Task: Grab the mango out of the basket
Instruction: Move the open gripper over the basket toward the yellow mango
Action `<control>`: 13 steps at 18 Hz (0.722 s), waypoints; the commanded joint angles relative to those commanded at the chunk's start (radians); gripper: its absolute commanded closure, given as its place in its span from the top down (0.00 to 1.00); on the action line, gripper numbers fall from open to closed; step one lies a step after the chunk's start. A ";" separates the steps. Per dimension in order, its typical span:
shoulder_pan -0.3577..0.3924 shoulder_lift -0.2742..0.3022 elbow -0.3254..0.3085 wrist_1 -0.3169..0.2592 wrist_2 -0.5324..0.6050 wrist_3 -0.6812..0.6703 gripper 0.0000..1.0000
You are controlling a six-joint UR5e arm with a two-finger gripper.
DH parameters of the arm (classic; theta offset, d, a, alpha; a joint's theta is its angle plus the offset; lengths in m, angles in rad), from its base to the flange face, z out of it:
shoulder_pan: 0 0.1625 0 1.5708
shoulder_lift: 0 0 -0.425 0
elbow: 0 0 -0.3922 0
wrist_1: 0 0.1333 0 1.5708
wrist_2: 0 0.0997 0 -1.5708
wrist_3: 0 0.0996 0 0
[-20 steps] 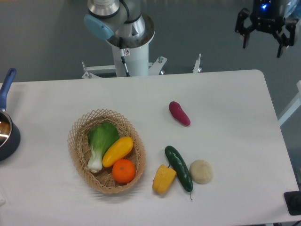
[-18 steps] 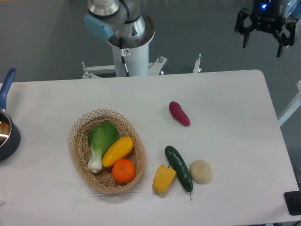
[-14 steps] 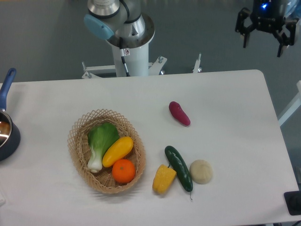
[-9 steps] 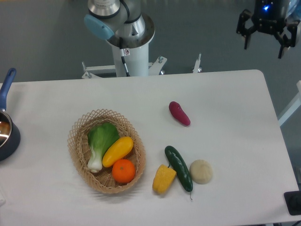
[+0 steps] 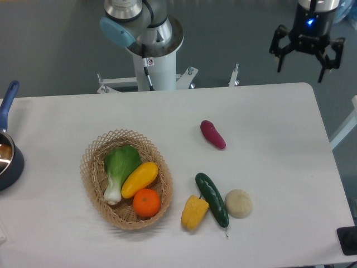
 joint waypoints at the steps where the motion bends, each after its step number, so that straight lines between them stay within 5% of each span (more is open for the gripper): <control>1: -0.012 -0.002 -0.021 0.023 -0.024 -0.003 1.00; 5: -0.064 -0.002 -0.086 0.040 -0.011 -0.048 1.00; 13: -0.287 -0.032 -0.153 0.048 -0.002 -0.133 1.00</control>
